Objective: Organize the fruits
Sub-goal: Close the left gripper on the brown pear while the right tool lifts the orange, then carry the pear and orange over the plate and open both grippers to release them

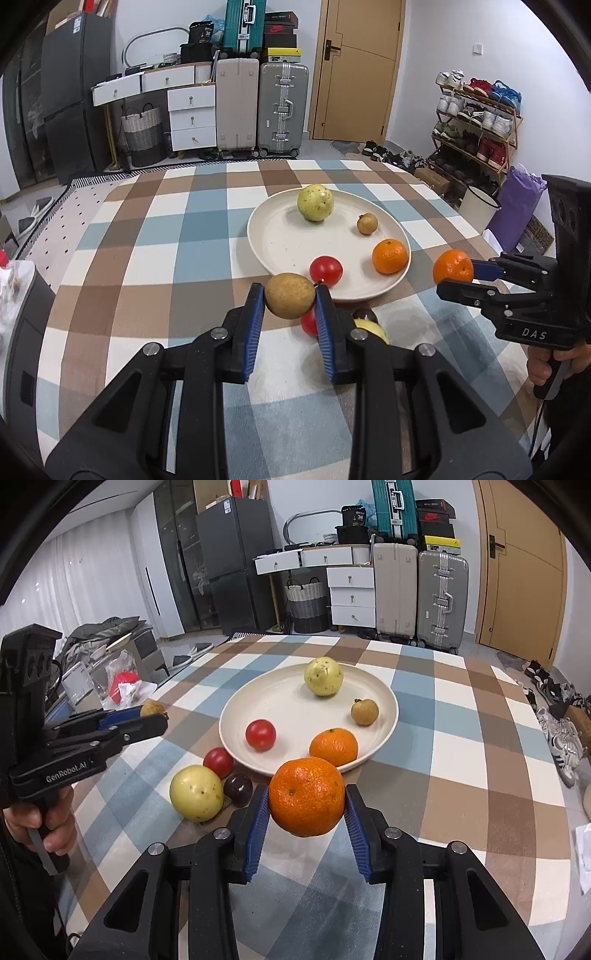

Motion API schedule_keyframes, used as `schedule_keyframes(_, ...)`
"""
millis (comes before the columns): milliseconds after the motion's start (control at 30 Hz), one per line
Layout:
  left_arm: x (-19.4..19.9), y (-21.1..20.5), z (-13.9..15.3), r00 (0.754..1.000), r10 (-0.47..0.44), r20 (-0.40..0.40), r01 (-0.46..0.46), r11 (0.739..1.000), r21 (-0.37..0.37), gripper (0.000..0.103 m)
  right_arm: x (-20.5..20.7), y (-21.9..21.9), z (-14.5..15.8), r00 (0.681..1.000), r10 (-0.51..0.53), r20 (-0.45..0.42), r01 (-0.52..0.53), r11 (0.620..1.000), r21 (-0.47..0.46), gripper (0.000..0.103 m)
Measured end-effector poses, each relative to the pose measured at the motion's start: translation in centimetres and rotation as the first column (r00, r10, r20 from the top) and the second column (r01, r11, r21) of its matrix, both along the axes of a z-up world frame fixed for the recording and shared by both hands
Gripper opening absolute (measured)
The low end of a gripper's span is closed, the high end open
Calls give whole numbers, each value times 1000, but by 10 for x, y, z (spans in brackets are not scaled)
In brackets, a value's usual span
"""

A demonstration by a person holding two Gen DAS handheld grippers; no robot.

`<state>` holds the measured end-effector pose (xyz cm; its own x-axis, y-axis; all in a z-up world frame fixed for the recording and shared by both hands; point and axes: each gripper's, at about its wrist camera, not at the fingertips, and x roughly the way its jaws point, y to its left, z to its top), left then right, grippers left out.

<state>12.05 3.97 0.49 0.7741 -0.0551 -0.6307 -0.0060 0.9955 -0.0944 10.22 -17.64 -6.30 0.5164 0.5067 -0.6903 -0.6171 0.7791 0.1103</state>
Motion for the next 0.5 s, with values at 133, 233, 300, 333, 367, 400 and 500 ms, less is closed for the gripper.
schedule_keyframes(133,10,-4,1,1000,-6,-3,6,1000,-13,25,7,-2,4,1000,-6,7,5,1000,7,41)
schedule_keyframes(233,19,-5,1,1000,-7,4,7,1000,-13,25,12,-3,6,1000,-6,7,6,1000,14,41)
schedule_keyframes(300,25,-5,1,1000,-6,2,6,1000,-18,25,16,-1,8,1000,-4,8,4,1000,12,41)
schedule_keyframes(333,28,-5,1,1000,-7,2,7,1000,-19,25,18,-1,9,1000,-2,10,2,1000,13,41)
schedule_keyframes(367,33,-5,0,1000,-8,1,8,1000,-16,25,20,0,9,1000,-2,12,2,1000,15,41)
schedule_keyframes(400,37,-4,0,1000,-7,1,7,1000,-13,25,21,1,10,1000,-2,13,2,1000,18,41)
schedule_keyframes(500,48,-3,-2,1000,-4,-1,4,1000,-18,25,29,3,11,1000,-3,13,3,1000,20,41)
